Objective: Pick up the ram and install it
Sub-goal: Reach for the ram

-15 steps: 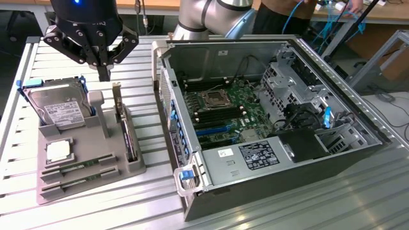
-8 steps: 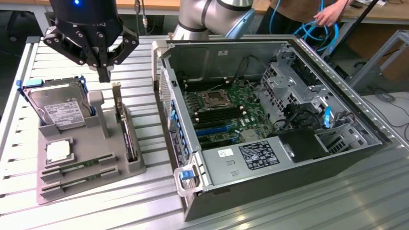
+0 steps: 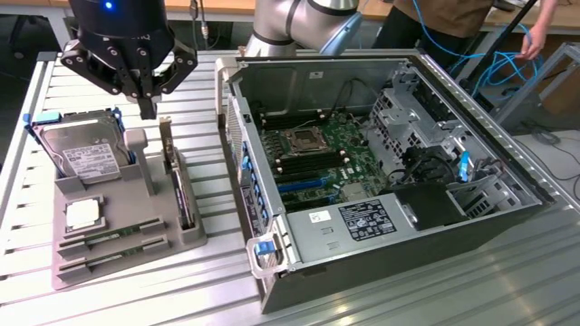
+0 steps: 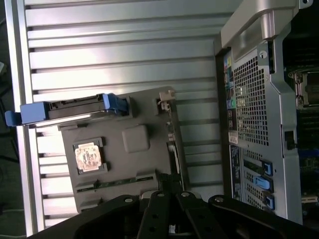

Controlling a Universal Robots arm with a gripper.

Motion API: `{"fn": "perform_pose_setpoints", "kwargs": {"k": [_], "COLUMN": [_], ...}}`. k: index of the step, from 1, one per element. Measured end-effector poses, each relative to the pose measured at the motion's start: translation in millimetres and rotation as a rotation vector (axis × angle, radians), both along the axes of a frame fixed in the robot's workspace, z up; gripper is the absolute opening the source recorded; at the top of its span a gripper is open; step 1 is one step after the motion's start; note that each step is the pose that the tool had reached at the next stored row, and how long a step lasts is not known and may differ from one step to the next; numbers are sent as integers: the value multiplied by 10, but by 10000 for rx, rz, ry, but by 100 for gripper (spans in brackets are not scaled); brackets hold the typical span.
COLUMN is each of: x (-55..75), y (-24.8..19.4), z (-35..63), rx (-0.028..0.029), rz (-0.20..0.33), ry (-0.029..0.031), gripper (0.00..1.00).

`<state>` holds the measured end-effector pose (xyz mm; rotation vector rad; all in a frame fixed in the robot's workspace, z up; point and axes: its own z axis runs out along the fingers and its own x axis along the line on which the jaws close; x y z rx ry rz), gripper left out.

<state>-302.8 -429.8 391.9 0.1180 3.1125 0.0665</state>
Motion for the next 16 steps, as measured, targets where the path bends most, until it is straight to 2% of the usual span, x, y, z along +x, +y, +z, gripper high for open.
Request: {"fn": "perform_pose_setpoints", "kwargs": {"k": [16], "x": [0], "y": [-115], "z": [0], "rx": [1], "rz": [0], "ry": [0], "gripper": [10]}}
